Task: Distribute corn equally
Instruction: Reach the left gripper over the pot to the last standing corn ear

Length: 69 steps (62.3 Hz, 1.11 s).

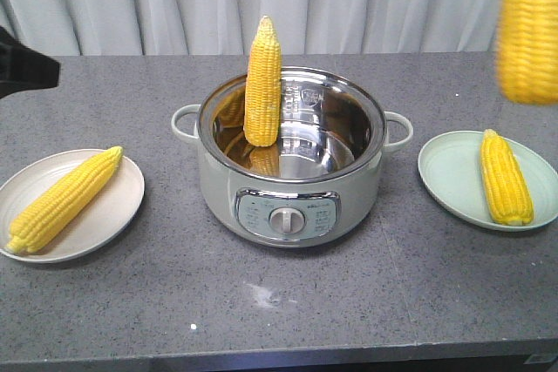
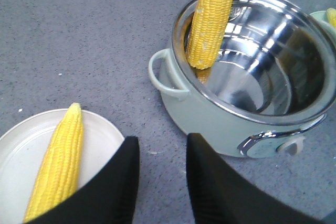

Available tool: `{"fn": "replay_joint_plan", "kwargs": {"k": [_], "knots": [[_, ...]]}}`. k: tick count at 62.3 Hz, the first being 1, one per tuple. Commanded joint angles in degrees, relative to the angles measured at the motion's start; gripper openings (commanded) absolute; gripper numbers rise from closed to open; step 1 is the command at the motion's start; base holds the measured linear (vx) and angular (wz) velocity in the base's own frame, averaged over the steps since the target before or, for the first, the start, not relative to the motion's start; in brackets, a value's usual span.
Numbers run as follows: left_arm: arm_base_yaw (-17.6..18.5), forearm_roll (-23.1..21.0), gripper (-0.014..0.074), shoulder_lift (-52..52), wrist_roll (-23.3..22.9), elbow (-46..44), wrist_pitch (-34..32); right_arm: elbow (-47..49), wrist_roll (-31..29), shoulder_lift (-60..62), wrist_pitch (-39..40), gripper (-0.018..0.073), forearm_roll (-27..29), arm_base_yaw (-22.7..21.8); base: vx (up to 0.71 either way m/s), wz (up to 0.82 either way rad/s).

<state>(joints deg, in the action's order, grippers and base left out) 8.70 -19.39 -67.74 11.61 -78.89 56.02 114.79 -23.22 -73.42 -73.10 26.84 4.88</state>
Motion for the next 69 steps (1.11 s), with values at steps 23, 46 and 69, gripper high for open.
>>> {"fn": "replay_joint_plan", "kwargs": {"k": [23,46,69], "knots": [[0.1,-32.3,0.0261,-5.0,22.8,-2.3,-15.0,-31.3,0.8,20.8,7.4,-0.0004,-5.4,-0.3,0.0,0.0],[0.1,-52.3,0.0593,-19.5,36.4,-14.9,-12.0,-39.8,0.6,25.7,11.1,-0.0004,-8.9,-0.3,0.0,0.0],[2.8,-54.8,0.0593,-37.6,38.2,-34.0,-9.3,-39.8,-1.3,25.7,11.1,-0.0004,-8.9,-0.3,0.0,0.0]]}}
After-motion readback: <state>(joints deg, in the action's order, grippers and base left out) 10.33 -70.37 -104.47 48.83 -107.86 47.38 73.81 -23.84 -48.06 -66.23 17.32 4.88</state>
